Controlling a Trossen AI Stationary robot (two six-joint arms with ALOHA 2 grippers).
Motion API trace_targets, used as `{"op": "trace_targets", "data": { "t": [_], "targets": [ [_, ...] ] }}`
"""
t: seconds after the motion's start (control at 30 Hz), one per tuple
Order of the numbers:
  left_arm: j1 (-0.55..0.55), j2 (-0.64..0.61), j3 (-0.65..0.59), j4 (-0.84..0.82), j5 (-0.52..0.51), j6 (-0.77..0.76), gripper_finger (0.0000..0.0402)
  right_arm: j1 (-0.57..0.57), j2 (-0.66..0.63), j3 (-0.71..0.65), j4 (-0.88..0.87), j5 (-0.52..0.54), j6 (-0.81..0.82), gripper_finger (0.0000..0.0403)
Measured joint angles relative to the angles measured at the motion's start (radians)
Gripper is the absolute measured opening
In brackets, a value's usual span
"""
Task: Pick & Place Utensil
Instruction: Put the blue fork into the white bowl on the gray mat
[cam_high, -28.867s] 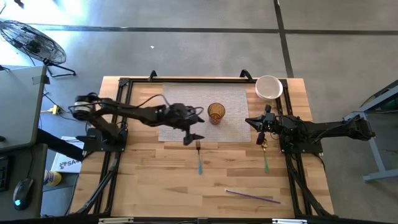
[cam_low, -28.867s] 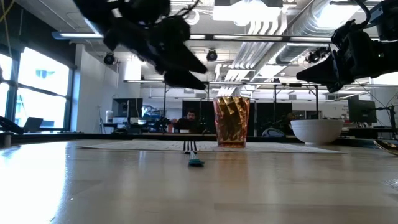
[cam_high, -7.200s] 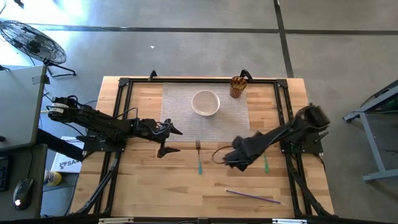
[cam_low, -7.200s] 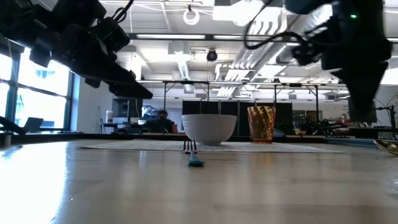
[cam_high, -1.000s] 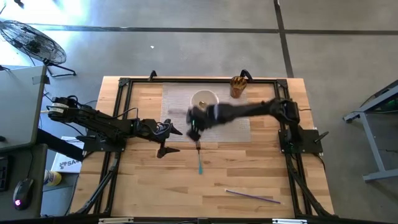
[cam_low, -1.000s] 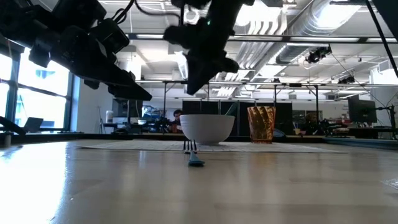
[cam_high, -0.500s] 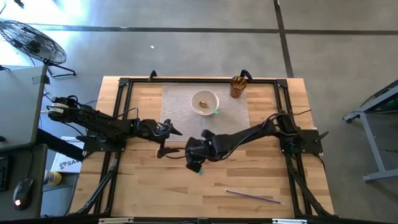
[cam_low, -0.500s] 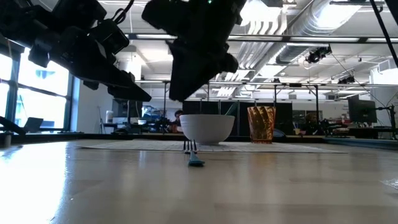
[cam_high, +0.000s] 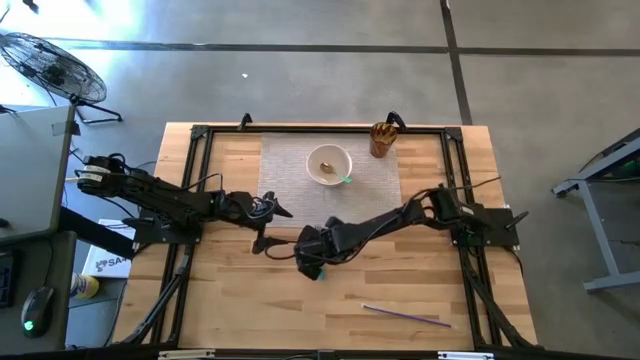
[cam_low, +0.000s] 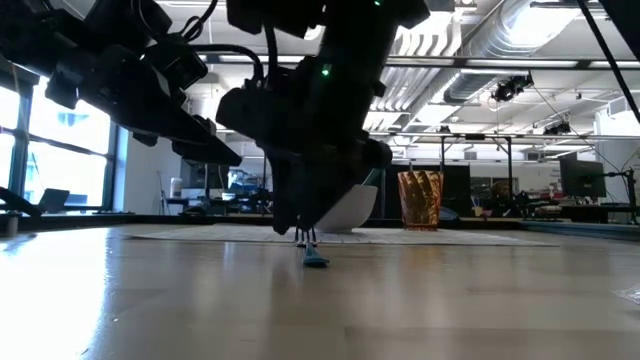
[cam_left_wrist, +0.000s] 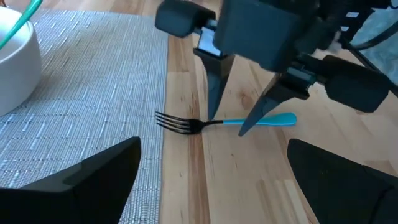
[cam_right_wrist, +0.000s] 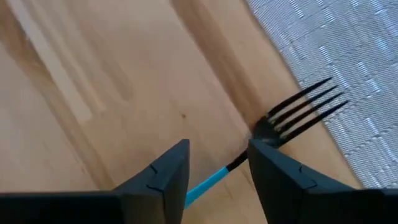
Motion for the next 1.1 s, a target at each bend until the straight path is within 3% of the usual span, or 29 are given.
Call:
{"op": "trace_targets", "data": {
  "t": [0.37, 0.63, 0.83, 1.1],
  "targets": [
    [0.0, 0.0, 0.0, 0.0, 0.0, 0.0, 0.0399, 0.0, 0.0, -0.03, -0.054, 0.048, 0.153, 0.0133],
    [0.0, 0.0, 0.0, 0.0, -0.001, 0.0, 0.0399, 0.0, -0.011, -0.114, 0.074, -0.009, 0.168, 0.0126],
    [0.0, 0.0, 0.0, 0.0, -0.001, 0.0, 0.0399, 0.004, -0.009, -0.11, 0.04, -0.041, 0.079, 0.0109],
    [0.0, 0.0, 0.0, 0.0, -0.001, 0.0, 0.0399, 0.007, -0.021, -0.109, 0.038, -0.064, -0.044, 0.0041]
  ]
}}
